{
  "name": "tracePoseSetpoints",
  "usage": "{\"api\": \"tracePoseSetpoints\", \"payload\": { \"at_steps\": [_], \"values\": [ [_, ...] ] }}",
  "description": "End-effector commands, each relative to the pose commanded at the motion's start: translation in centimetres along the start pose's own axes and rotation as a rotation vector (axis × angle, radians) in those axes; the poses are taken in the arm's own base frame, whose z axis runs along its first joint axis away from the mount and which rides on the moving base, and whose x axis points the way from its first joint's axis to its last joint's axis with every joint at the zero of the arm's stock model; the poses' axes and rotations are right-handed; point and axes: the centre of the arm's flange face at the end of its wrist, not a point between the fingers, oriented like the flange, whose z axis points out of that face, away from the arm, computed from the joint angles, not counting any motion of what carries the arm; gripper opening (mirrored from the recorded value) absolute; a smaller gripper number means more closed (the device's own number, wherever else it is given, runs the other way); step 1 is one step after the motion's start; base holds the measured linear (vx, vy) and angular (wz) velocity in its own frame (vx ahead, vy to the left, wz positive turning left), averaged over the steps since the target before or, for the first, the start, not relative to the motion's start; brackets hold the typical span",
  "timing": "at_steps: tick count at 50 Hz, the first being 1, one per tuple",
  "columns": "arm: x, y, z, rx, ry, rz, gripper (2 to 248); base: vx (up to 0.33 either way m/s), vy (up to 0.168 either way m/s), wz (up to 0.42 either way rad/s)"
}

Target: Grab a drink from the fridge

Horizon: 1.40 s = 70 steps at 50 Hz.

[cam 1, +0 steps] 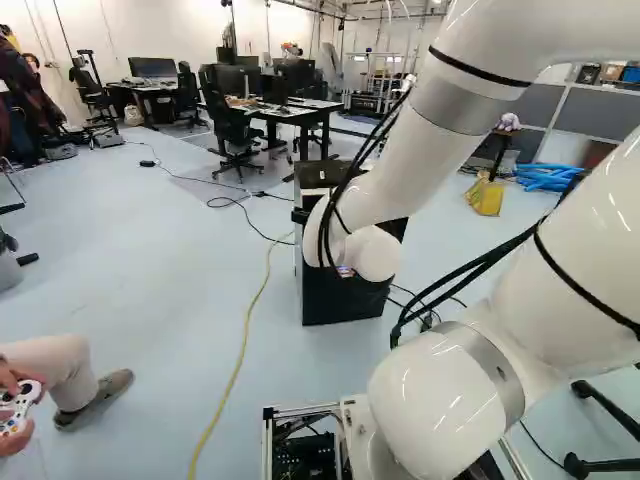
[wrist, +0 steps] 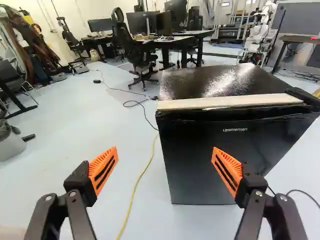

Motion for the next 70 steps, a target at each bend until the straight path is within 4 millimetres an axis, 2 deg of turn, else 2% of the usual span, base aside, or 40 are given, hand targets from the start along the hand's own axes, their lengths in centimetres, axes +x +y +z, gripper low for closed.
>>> {"api": "tracePoseSetpoints", "payload": {
  "at_steps": [36, 70],
  "values": [
    [-1.9, -3.7, 3.0, -0.020, -0.010, 0.011, 247, 0.000, 0.000, 0.000],
    [-4.6, -7.2, 6.3, -0.094, -0.047, 0.027, 247, 0.000, 0.000, 0.000]
  ]
}}
